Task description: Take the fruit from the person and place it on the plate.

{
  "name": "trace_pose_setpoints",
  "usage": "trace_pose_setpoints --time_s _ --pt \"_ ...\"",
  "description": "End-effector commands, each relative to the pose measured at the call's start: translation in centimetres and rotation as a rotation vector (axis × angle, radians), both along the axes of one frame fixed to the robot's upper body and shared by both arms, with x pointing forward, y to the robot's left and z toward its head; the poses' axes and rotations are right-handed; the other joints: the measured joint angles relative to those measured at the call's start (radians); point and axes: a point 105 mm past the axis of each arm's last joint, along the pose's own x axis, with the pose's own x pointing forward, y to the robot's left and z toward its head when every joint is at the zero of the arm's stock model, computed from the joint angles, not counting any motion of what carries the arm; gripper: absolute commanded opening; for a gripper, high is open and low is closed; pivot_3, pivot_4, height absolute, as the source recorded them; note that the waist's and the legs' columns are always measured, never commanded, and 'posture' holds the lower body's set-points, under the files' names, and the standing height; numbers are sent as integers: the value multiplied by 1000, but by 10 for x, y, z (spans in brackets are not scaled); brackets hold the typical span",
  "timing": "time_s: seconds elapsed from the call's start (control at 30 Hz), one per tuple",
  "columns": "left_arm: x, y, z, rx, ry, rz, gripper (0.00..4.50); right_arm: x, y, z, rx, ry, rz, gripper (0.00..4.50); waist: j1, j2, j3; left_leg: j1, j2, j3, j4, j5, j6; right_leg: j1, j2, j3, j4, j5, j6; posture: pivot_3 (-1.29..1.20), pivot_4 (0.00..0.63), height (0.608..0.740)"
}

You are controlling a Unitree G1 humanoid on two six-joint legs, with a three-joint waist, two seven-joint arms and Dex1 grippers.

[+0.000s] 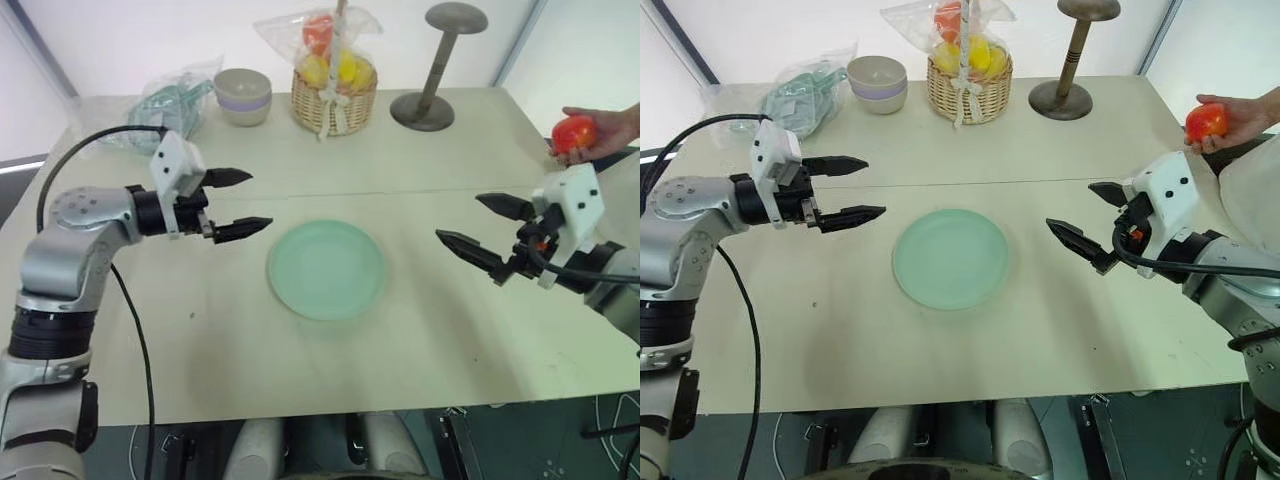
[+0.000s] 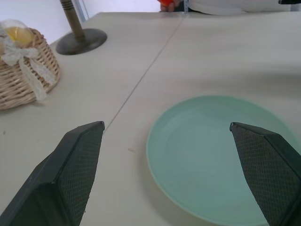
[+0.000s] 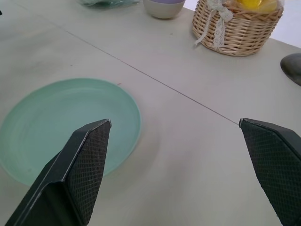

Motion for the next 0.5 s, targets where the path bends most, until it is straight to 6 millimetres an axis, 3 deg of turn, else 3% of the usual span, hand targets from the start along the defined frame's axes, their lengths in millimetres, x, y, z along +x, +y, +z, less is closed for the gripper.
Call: trace_pose_setpoints --time_s 0.03,0.5 --pt "-4 3 10 9 -33 -18 4500 -6 0 11 -22 -40 6 4458 0 0 0 0 0 0 0 0 0 0 0 0 0 0 0 0 150 740" --pt "-3 1 10 11 -37 -26 4500 -9 -3 10 -22 -33 -3 4458 1 0 0 0 0 0 0 0 0 0 0 0 0 0 0 0 150 740"
